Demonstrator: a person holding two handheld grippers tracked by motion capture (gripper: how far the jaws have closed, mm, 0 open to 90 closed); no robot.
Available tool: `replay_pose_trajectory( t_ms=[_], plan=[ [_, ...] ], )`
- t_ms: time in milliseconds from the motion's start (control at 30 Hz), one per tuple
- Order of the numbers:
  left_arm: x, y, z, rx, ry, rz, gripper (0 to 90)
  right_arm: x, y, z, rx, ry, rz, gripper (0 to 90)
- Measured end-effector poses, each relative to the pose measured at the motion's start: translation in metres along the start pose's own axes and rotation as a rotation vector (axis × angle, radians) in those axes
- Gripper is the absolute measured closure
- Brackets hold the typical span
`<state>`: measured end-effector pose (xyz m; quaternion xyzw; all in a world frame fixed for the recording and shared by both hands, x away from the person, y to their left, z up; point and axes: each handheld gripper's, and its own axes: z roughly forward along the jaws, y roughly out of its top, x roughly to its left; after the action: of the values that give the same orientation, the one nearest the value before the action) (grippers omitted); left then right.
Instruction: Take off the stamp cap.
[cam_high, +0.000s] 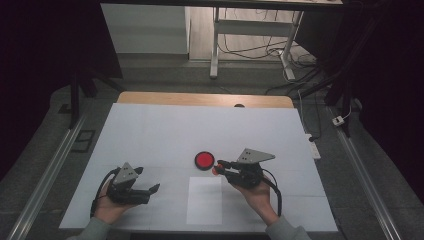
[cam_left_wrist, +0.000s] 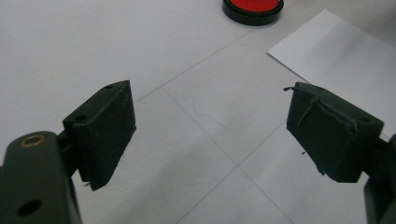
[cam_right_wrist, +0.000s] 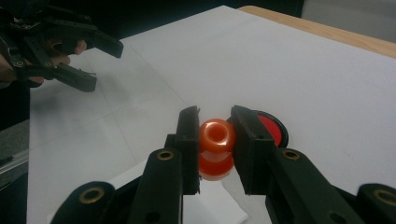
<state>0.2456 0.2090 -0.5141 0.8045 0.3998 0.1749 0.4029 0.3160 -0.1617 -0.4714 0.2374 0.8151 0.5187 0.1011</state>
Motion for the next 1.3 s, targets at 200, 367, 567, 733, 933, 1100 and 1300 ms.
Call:
replay_pose_trajectory(
  t_ms=[200,367,567,733,933,1100,1300],
  plan=[
    [-0.004,0.007,0.003,-0.004,-0.006,0.019,15.9,0.000,0.001,-0.001,-0.003,-0.001,0.001,71.9],
    [-0.009,0.014,0.005,-0.010,-0.015,0.042,16.0,0.000,0.000,-0.001,-0.006,0.000,0.004,71.8],
    [-0.015,0.022,0.009,-0.014,-0.024,0.065,16.0,0.001,0.001,0.000,-0.006,0.001,0.002,71.9],
    [-0.018,0.027,0.011,-0.015,-0.054,0.069,16.0,0.000,0.000,0.000,-0.004,0.000,0.002,71.9],
    [-0.021,0.032,0.013,-0.019,-0.071,0.079,16.1,0.001,0.000,0.000,-0.002,0.000,0.000,71.8],
    [-0.023,0.034,0.016,-0.015,-0.074,0.086,16.2,0.000,0.000,0.001,0.003,-0.001,-0.004,71.8],
    [-0.026,0.038,0.020,-0.007,-0.085,0.104,16.5,0.000,0.000,0.001,0.003,-0.002,-0.004,71.9]
  ],
)
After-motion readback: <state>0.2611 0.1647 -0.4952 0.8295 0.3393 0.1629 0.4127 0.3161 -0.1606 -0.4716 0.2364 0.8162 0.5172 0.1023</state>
